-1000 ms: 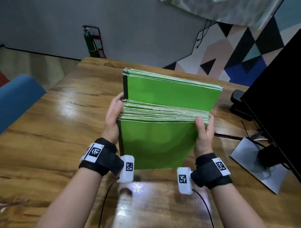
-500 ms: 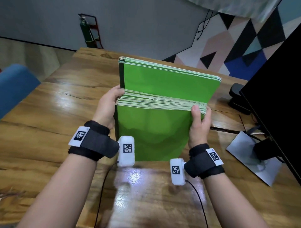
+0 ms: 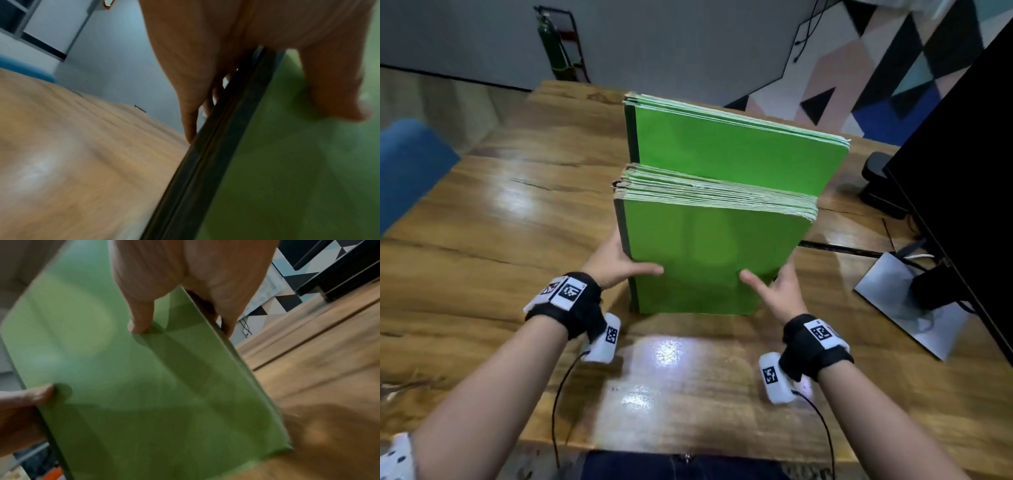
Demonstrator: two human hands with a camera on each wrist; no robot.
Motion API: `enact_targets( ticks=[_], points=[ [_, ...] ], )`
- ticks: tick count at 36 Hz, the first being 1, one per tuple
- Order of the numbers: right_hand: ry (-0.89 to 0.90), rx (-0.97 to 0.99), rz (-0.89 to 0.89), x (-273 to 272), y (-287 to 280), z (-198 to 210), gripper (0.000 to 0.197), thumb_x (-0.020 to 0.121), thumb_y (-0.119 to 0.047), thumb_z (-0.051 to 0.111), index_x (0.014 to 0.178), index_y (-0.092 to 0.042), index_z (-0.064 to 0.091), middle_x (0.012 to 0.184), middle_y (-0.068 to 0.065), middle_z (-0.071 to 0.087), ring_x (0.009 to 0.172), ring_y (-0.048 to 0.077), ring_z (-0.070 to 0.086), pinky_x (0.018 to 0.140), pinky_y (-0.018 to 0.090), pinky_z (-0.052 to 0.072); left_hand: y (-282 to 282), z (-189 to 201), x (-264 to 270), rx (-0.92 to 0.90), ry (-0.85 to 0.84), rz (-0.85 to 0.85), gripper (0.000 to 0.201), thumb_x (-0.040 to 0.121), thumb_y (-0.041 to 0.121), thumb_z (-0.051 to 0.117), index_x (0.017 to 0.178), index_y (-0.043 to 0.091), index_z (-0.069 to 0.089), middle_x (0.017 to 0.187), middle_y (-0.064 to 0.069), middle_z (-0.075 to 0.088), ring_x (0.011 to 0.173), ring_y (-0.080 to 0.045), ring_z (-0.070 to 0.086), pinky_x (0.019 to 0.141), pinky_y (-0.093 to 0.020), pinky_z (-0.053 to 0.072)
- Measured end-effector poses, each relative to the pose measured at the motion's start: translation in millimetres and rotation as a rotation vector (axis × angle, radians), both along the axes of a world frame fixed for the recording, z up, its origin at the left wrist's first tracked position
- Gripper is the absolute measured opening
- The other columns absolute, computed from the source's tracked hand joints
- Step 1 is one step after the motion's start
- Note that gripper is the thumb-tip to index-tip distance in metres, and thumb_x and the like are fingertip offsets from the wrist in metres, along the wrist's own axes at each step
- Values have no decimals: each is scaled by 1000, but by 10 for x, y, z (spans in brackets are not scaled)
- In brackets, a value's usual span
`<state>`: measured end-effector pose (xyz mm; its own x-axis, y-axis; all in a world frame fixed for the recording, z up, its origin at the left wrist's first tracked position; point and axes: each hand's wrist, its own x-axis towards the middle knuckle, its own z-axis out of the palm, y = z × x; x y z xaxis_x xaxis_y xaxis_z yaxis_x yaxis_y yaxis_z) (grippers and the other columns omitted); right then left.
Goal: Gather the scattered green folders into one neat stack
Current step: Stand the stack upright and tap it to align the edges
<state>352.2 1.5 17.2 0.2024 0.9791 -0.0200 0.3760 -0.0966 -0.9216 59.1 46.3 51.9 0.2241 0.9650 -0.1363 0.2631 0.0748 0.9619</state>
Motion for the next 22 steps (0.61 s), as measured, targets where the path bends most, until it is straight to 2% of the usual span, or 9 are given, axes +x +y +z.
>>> enact_targets(
  ticks=[3, 5, 6, 8, 9, 13, 16, 20, 22],
  points=[
    [-97, -123, 76, 38, -52, -199, 104, 65, -65, 70, 143, -10, 27, 142, 8, 44, 130, 23, 42, 112, 43, 33, 17, -284, -45, -45, 118, -44, 89, 58, 3, 86, 135, 4, 42, 126, -4, 58, 118, -18, 55, 105, -46, 41],
    [-101, -204, 73, 12, -48, -268, 96, 71, -64, 65, 142, -10, 28, 141, 10, 45, 129, 25, 44, 109, 46, 36, 3, -388, -11, -53, 135, -65, 83, 61, -4, 82, 134, 2, 43, 127, -7, 57, 120, -21, 53, 105, -46, 41],
    [-91, -210, 58, -11, -37, -278, 82, 79, -53, 65, 140, -11, 29, 139, 10, 47, 127, 25, 46, 108, 46, 37, 12, -438, 5, -40, 131, -49, 82, 63, -5, 81, 135, 1, 42, 128, -7, 55, 120, -21, 52, 105, -41, 41],
    [-113, -189, 12, -53, -24, -274, 62, 89, -33, 61, 138, -10, 31, 136, 10, 49, 124, 26, 47, 107, 43, 38, 31, -485, 48, 9, 162, 27, 82, 64, -4, 81, 135, 1, 41, 126, -4, 54, 120, -18, 50, 100, -25, 41],
    [-136, -165, -13, -71, -18, -263, 58, 91, -29, 60, 138, -8, 32, 135, 11, 50, 123, 27, 48, 107, 42, 37, 51, -508, 65, 43, 185, 72, 82, 63, -2, 82, 134, 2, 42, 126, -5, 54, 120, -19, 50, 97, -24, 41],
    [-176, -84, -96, -79, 49, -231, 53, 90, -22, 62, 134, -3, 38, 127, 14, 54, 119, 27, 51, 102, 33, 39, 110, -551, 105, 136, 319, 188, 77, 59, 9, 88, 127, 3, 52, 124, -10, 60, 116, -22, 55, 94, -32, 45],
    [-168, -82, -132, -92, 147, -214, 55, 88, -22, 64, 134, -2, 40, 129, 14, 55, 120, 27, 52, 103, 32, 39, 144, -478, 139, 146, 340, 221, 69, 60, 8, 88, 120, -1, 57, 119, -15, 64, 109, -23, 59, 85, -24, 44],
    [-170, -96, -185, -10, 253, -188, 58, 87, -26, 66, 133, 0, 42, 131, 15, 55, 122, 27, 51, 103, 35, 41, 246, -314, 215, 67, 436, 125, 67, 62, 28, 87, 119, 6, 59, 116, -10, 67, 105, -22, 62, 82, -27, 48],
    [-121, -86, -204, 74, 299, -124, 54, 87, -21, 65, 133, -3, 43, 132, 13, 54, 122, 26, 51, 103, 35, 40, 288, -194, 326, -22, 431, 77, 62, 65, 27, 86, 117, 8, 60, 115, -9, 67, 106, -23, 63, 83, -26, 47]
  ],
)
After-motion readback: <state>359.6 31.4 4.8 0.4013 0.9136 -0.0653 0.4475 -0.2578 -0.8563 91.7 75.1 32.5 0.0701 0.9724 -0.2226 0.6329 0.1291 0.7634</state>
